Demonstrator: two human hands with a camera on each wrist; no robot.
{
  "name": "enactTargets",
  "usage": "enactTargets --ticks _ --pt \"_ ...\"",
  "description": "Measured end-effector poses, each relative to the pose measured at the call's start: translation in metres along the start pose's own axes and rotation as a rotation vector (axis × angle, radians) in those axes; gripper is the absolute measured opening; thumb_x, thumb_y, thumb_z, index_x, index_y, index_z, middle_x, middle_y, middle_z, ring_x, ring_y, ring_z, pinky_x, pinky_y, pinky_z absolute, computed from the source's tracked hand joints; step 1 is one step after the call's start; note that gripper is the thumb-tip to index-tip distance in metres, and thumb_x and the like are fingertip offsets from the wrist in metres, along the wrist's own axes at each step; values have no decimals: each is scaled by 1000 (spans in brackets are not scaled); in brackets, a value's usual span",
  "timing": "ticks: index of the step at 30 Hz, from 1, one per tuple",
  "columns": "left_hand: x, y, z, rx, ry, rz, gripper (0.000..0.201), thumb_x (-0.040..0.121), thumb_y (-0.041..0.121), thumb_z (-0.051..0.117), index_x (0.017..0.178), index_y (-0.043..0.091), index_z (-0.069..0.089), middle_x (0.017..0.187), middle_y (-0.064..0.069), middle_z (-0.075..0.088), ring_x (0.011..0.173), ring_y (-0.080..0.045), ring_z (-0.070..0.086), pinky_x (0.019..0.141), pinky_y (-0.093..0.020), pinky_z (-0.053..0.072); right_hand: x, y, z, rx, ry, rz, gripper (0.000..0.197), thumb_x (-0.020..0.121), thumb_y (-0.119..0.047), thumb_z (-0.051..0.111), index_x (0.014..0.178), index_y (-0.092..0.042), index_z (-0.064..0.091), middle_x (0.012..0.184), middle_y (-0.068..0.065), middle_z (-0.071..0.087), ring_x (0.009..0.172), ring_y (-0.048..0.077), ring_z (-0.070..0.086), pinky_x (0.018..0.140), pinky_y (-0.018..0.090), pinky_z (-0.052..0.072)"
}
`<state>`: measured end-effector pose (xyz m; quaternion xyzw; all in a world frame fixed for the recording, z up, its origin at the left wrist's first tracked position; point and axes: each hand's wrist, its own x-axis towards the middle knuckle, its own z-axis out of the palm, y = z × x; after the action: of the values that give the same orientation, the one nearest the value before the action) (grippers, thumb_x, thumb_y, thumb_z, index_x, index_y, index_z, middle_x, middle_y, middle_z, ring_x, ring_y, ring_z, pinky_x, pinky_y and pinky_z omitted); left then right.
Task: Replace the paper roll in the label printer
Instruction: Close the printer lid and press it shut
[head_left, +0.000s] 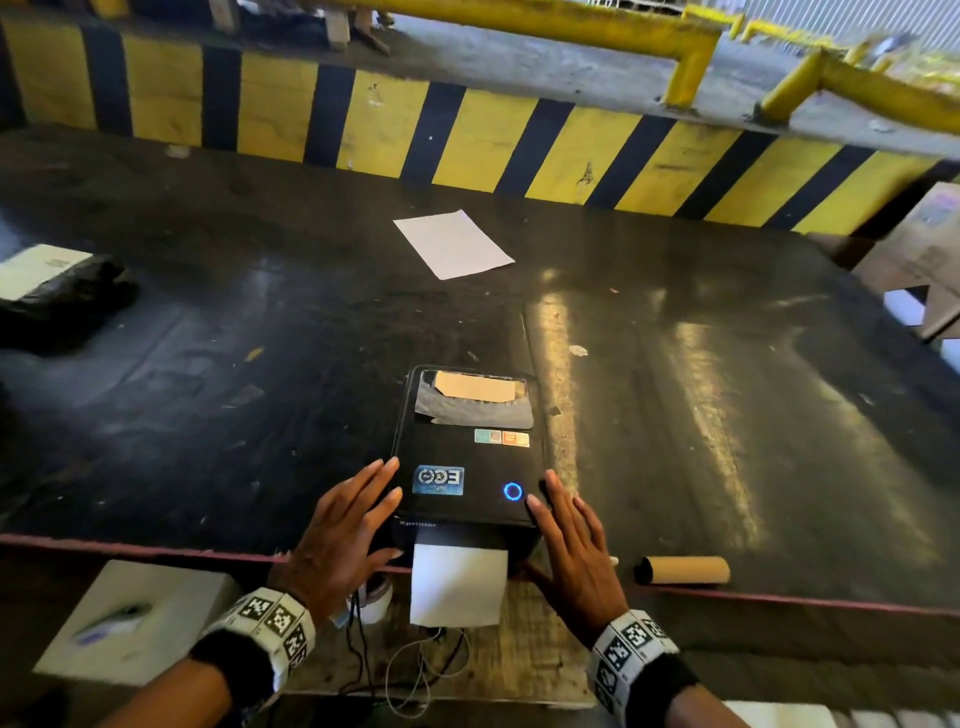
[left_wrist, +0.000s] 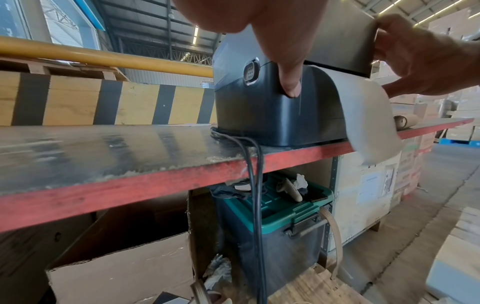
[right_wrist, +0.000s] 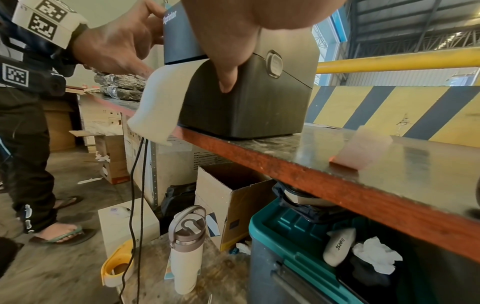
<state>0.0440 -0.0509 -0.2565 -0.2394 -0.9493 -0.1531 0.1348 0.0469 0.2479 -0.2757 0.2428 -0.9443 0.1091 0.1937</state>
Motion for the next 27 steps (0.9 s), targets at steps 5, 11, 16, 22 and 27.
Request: enactTargets --ticks 5,11,16,22,27 --pt "4 3 -6 9 -9 14 61 84 53 41 128 10 40 145 -12 31 146 -10 -1 117 -23 0 2 -2 -3 11 -57 42 109 61 -33 85 145 -16 18 160 1 -12 147 13 -3 116 33 10" --pt "3 1 -3 16 2 12 63 76 41 50 129 9 40 148 -10 28 147 -12 1 116 -25 3 1 -1 -4 21 -71 45 107 65 -30 84 147 -16 17 160 1 -12 148 13 -2 117 32 9" --pt "3 1 -3 21 23 29 64 75 42 50 128 8 40 150 -6 25 147 -11 0 116 -25 4 0 -5 -6 33 -84 67 110 66 -27 84 149 -18 12 157 7 9 147 12 -4 117 29 8" --pt "2 1 -2 1 35 39 64 75 41 51 128 8 41 157 1 12 147 -11 1 116 -24 3 0 -7 -8 22 -49 53 99 65 -23 85 143 -11 26 151 15 22 141 23 21 113 34 18" --pt "1 4 -1 5 28 22 64 76 41 49 130 8 39 154 -4 18 146 -10 0 116 -24 2 -2 -7 -8 13 -32 50 98 65 -24 85 142 -11 27 151 14 22 138 24 26 113 37 29"
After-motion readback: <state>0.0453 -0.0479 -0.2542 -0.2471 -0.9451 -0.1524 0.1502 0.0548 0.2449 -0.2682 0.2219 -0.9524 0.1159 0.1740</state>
